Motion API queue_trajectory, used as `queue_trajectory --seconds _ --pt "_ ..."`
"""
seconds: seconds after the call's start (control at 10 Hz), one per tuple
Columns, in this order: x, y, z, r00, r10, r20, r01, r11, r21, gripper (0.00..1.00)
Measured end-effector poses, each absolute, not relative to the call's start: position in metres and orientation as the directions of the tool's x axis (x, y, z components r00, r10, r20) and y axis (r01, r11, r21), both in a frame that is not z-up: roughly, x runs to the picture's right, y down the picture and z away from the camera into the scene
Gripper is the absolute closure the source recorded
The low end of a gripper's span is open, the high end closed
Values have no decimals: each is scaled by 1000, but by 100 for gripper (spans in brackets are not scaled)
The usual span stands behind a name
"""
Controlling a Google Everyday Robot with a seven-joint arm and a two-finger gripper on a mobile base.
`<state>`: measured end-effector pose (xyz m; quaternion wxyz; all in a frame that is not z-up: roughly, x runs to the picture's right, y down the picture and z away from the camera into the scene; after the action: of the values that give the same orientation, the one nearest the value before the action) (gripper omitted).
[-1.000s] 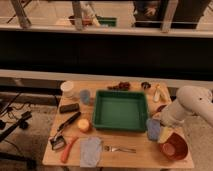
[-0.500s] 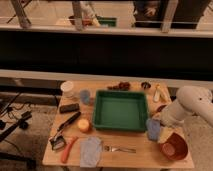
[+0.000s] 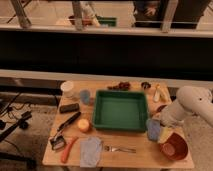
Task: Place sponge in metal cup
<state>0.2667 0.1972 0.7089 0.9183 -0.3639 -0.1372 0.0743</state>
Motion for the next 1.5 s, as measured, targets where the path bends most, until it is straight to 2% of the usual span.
queue_trajectory --seconds 0.4,0.9,1.5 --pt "272 193 707 950 249 189 -55 729 -682 94" --pt "324 155 706 939 312 142 -158 763 -627 94" --pt "331 89 762 939 316 133 -173 772 -612 94"
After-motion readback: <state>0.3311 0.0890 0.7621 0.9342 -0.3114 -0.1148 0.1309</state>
